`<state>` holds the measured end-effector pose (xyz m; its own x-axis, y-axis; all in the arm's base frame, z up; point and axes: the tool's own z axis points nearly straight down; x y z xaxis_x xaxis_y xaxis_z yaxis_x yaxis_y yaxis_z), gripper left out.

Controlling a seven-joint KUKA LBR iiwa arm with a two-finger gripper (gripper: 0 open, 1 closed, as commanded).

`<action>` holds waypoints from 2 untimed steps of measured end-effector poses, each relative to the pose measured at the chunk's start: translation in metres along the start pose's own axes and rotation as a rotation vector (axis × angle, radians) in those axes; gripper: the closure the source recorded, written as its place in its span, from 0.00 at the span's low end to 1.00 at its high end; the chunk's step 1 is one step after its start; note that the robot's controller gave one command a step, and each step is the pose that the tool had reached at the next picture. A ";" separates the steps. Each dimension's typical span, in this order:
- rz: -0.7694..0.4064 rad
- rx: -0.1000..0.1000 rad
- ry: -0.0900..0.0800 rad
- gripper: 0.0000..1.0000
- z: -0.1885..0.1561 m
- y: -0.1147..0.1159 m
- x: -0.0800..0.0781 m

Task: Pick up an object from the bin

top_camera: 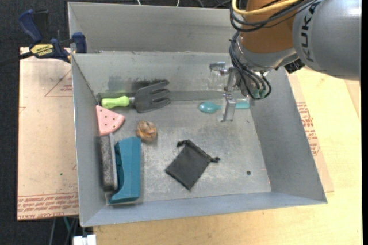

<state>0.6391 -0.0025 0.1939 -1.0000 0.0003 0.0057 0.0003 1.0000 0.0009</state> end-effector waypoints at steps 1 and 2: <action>0.000 0.000 -0.008 0.00 -0.005 0.000 -0.001; -0.093 0.000 -0.010 0.00 0.054 0.005 0.023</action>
Offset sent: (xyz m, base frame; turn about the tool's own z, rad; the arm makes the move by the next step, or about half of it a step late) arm -0.0518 0.0082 -0.1184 -0.1911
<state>0.6154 0.0021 0.1397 -0.9957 -0.0924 -0.0048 -0.0924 0.9957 0.0008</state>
